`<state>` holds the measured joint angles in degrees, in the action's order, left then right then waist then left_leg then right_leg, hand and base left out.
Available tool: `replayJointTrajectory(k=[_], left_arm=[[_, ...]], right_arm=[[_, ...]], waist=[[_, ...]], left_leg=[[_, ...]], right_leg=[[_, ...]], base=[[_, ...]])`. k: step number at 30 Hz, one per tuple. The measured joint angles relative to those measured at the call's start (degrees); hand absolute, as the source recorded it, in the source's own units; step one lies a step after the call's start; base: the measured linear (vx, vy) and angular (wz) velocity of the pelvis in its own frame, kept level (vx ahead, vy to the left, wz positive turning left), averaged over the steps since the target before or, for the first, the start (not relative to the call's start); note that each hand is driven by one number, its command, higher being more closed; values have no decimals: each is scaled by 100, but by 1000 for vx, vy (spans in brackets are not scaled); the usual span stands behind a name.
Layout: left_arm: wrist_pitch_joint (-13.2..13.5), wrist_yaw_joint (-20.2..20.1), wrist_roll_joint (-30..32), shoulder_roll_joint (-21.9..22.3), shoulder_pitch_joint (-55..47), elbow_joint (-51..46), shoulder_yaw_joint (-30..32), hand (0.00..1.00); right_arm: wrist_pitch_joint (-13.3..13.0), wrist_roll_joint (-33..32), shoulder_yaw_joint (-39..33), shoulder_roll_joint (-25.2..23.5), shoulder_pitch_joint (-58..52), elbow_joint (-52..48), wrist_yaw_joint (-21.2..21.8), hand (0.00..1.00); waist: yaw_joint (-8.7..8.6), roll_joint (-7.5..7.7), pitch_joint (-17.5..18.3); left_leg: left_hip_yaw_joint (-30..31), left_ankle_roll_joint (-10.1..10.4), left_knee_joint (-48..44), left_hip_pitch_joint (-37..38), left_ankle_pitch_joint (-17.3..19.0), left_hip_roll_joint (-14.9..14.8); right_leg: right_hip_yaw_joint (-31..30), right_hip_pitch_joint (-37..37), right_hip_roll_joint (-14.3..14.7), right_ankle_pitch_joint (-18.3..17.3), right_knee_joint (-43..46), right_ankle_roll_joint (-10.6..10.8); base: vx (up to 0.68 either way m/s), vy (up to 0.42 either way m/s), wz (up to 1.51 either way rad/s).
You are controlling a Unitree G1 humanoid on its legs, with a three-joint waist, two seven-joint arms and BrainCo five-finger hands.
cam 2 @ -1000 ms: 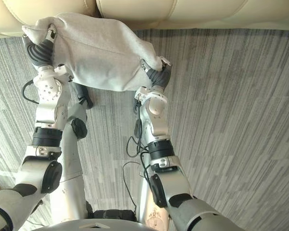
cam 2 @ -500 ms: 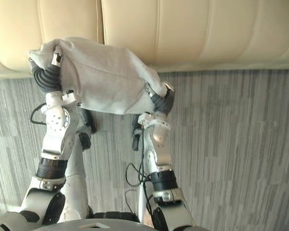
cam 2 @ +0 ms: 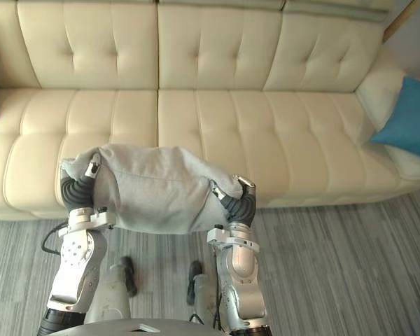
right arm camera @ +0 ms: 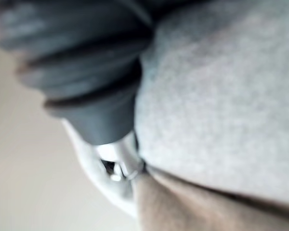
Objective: Pick up cushions and gather them together orderly.
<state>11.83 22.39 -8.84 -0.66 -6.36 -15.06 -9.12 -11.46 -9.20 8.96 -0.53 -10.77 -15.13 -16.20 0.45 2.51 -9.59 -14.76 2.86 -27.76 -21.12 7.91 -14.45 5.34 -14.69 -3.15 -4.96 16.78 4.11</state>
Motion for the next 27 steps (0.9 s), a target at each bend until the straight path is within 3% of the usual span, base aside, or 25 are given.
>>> replayJointTrajectory(k=[3, 11, 13, 14, 17, 19, 22, 27], left_arm=[[-5, -178, -5, -6, -326, 25, -5, 100], [-79, -326, -104, -45, -653, 565, -12, 100], [-115, -412, -105, -38, -749, 555, -17, 100], [-121, -416, -111, -22, -830, 544, -43, 100], [-142, -447, -110, 48, -1043, 313, -97, 100], [-142, -451, -110, 40, -1086, 198, -99, 100], [-143, -451, -109, 24, -1146, 186, -97, 100], [-181, -609, -105, -37, -1147, 237, -97, 100]], right_arm=[[102, 74, -7, 3, -119, 1, 115, 100], [243, 506, -18, 37, -214, 328, 140, 100], [284, 505, -16, 109, -322, 299, 142, 100], [291, 504, -10, 135, -443, 195, 142, 100], [317, 501, -3, 201, -686, -222, 143, 100], [320, 503, 0, 170, -660, -415, 191, 100], [329, 509, -2, 137, -642, -412, 259, 100], [325, 511, -93, 133, -577, -215, 274, 100]], waist=[[-13, 0, 293], [-60, -8, 360], [-82, -38, 334], [-73, -124, 302], [42, -237, 466], [181, -199, 506], [221, -197, 508], [115, -58, 612]], left_leg=[[11, 3, 208, 286, -20, 87], [94, -8, 516, 805, -39, 375], [227, 1, 233, 768, -39, 320], [428, 40, -543, 468, -27, 203], [307, 81, -78, 498, 96, 225], [83, -15, 560, 530, -90, 426], [-16, -104, 782, 609, -199, 514], [-379, -83, 779, 737, 38, 547]], right_leg=[[-20, 339, 15, 93, -399, 20], [-137, 745, -148, 13, -423, 54], [0, 869, -173, -195, -267, 1], [190, 1026, -169, -361, -181, -10], [385, 1026, -213, -431, -219, 23], [412, 865, -351, -248, -423, 30], [301, 918, -357, 38, -819, 82], [-150, 786, -373, 93, -960, 144]], base=[[150, -4, -3], [75, 11, -2], [-27, 0, 43], [-96, 16, 63], [-43, 38, 45], [-9, 47, 28], [11, 24, -16], [68, 36, -48]])
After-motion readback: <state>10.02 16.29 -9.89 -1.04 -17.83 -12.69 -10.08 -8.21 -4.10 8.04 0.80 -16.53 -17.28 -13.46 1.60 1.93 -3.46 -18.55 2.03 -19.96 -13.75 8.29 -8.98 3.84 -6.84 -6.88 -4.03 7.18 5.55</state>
